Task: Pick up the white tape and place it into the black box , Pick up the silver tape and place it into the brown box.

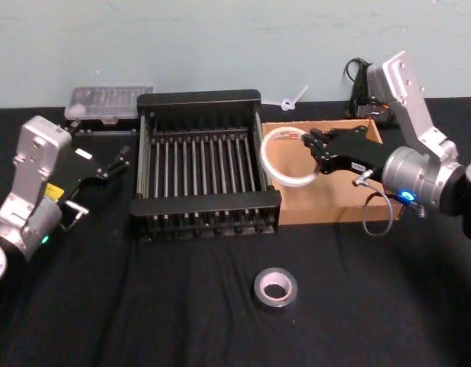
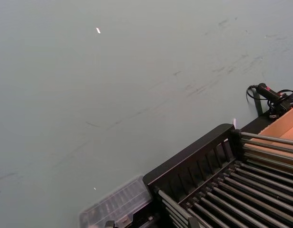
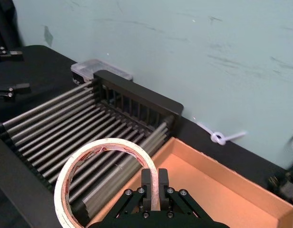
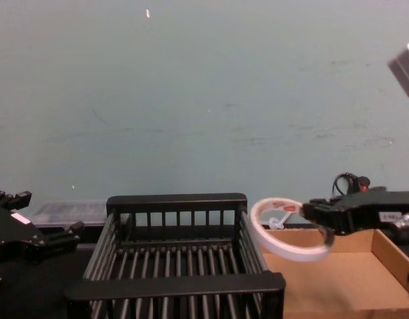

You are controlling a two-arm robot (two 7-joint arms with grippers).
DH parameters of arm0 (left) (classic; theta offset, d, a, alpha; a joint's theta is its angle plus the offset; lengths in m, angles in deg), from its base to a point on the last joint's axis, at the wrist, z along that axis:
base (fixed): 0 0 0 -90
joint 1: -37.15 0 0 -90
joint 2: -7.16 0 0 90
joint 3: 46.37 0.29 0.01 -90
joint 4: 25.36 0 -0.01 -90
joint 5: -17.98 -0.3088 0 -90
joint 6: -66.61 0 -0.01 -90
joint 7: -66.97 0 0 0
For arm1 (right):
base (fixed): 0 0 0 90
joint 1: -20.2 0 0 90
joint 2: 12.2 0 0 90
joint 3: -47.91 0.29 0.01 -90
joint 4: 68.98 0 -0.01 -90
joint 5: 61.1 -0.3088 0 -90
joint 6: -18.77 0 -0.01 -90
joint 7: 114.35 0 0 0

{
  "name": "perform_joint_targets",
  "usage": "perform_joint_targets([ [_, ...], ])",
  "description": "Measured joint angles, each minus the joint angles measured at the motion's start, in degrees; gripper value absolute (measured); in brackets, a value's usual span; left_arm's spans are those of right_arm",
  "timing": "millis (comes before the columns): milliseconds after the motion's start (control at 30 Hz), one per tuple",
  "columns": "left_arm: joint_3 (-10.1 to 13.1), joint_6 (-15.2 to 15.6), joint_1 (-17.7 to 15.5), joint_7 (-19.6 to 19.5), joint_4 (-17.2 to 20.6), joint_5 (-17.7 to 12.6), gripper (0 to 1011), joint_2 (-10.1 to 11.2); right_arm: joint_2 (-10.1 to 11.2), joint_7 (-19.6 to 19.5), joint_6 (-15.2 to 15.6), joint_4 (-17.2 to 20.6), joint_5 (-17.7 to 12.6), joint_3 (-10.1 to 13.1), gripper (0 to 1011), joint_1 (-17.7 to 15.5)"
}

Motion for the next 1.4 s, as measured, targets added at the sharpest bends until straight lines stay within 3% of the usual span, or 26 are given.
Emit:
perform_joint_targets([
  [800,0.00,0.00,0.00,0.00,0.00,0.00,1001,0.00,-6.10,3.04,-1.74,-5.37,2.63,-4.49,95,5.49],
  [1400,0.00,0.00,0.00,0.00,0.00,0.00,1001,0.00,-5.84,3.02,-1.67,-5.07,2.61,-4.34,127,5.30],
])
